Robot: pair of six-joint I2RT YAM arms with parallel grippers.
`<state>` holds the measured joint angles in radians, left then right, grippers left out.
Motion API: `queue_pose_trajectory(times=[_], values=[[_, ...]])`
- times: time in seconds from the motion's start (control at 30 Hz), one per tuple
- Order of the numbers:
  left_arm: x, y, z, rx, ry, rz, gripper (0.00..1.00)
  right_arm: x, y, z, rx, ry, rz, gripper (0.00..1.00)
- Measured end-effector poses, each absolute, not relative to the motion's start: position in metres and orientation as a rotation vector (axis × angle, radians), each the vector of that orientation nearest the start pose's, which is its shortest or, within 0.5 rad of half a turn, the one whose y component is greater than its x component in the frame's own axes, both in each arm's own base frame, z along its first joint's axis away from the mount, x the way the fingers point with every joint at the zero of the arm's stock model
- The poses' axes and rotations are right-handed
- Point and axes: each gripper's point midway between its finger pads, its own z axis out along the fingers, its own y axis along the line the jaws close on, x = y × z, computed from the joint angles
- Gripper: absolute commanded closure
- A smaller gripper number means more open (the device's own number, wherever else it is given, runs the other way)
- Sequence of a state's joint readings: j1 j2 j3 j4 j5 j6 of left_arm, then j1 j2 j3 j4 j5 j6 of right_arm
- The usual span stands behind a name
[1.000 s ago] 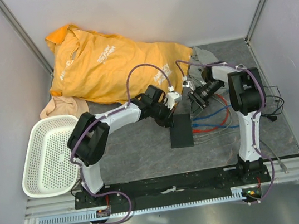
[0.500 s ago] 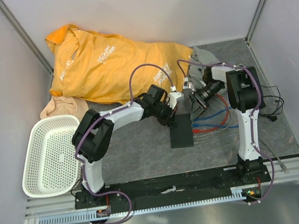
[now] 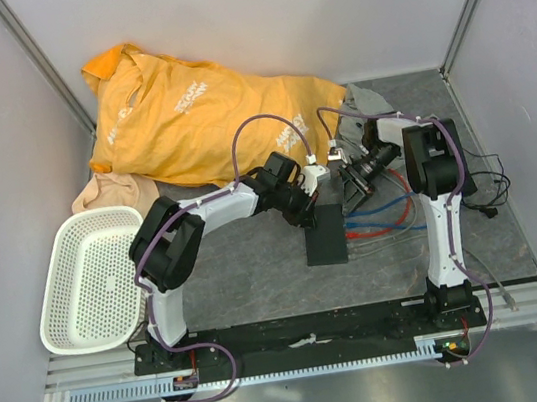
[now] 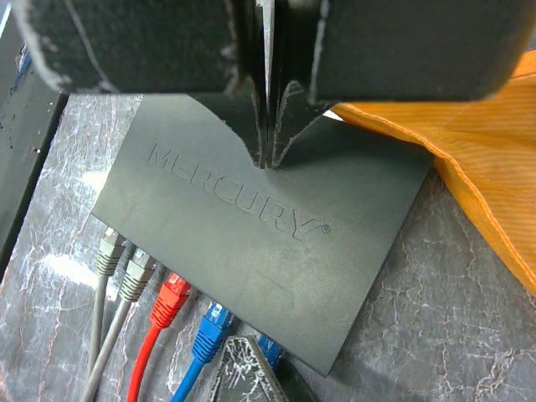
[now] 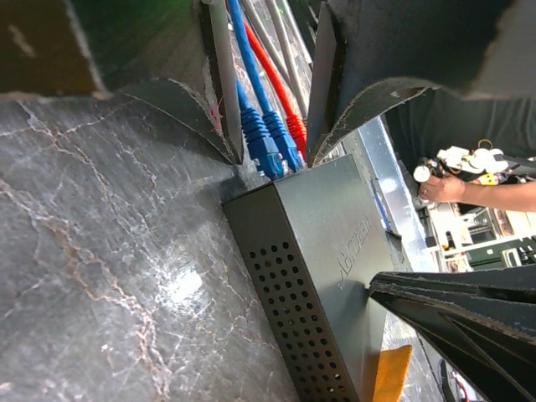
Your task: Pull the plug from the switch port
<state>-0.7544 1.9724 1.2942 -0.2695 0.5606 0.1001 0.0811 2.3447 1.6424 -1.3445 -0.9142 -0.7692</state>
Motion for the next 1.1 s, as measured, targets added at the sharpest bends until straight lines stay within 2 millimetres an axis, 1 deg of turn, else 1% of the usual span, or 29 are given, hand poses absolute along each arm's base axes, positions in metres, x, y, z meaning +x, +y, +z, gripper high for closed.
queue_pose_trajectory(times=[0.23, 0.4, 0.7, 0.83, 0.93, 1.1], values=[[0.2659, -0.373, 0.0427, 1.285, 2.231, -0.963, 0.99, 0.301, 0.1452, 0.0203, -0.826, 2.768, 1.535, 0.6], [0.266, -0.373, 0.0426, 1.286, 2.23, -0.963, 0.98, 0.3021, 0.1442, 0.0185, -0.809, 2.789, 1.517, 0.66], [0.2661, -0.373, 0.0427, 1.287, 2.228, -0.963, 0.99, 0.3036, 0.143, 0.0156, -0.79, 2.82, 1.487, 0.73], [0.2662, -0.373, 0.0426, 1.292, 2.224, -0.961, 0.99, 0.3038, 0.1428, 0.0152, -0.791, 2.821, 1.484, 0.78], [0.2662, -0.373, 0.0426, 1.294, 2.223, -0.961, 0.99, 0.3039, 0.1427, 0.0151, -0.792, 2.821, 1.482, 0.84], [0.2662, -0.373, 0.0426, 1.294, 2.223, -0.961, 0.98, 0.3042, 0.1426, 0.015, -0.792, 2.822, 1.48, 0.9]])
